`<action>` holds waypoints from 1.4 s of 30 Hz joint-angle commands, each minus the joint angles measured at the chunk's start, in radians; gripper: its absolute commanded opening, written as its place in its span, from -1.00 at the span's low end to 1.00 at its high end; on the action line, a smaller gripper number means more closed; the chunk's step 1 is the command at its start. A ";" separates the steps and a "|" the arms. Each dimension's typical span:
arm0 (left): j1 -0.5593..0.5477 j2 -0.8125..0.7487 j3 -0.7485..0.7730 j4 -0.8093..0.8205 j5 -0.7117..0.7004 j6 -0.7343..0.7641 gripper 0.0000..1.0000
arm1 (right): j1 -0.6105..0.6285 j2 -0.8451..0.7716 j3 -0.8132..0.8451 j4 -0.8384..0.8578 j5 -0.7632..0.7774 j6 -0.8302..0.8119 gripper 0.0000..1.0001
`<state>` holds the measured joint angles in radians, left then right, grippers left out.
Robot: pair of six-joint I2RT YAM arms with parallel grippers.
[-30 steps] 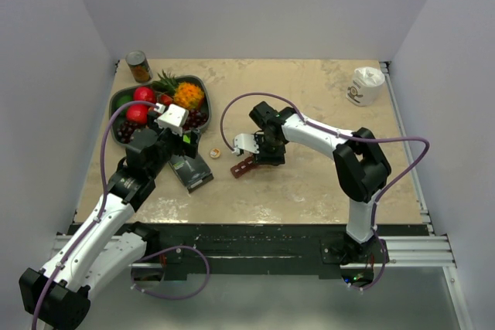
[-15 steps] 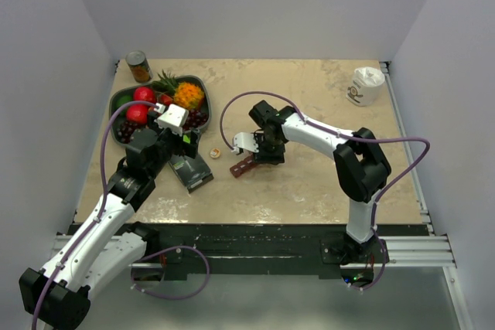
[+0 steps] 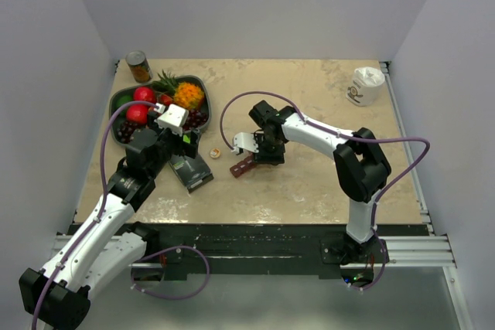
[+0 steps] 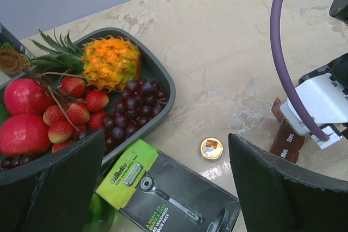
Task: Sort the pills into containers
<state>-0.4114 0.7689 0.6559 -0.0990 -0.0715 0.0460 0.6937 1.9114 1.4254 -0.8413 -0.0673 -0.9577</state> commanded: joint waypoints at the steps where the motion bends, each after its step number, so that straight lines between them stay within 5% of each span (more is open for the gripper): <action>1: 0.006 -0.016 -0.004 0.025 0.006 0.015 0.99 | 0.006 -0.032 0.026 0.010 -0.040 0.030 -0.94; 20: 0.006 -0.031 -0.009 0.025 -0.024 0.014 0.99 | 0.001 -0.253 -0.075 0.156 -0.166 0.169 -0.95; 26: 0.006 -0.078 -0.027 0.045 -0.092 0.014 0.99 | -0.068 -0.391 0.012 0.168 -0.299 0.253 -0.95; 35: 0.006 -0.126 -0.050 0.067 -0.146 0.018 0.99 | -0.362 -0.523 0.354 0.227 -0.572 0.491 -0.95; 41: 0.006 -0.118 -0.048 0.065 -0.140 0.018 0.99 | -0.649 -0.630 0.365 0.620 -0.733 0.922 -0.98; 42: 0.006 -0.117 -0.047 0.067 -0.139 0.018 0.99 | -0.681 -0.646 0.336 0.791 -0.774 1.004 -0.98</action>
<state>-0.4114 0.6521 0.6086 -0.0834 -0.1944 0.0467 0.1390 1.3418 1.7931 -0.4641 -0.6567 -0.3267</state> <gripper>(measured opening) 0.994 0.551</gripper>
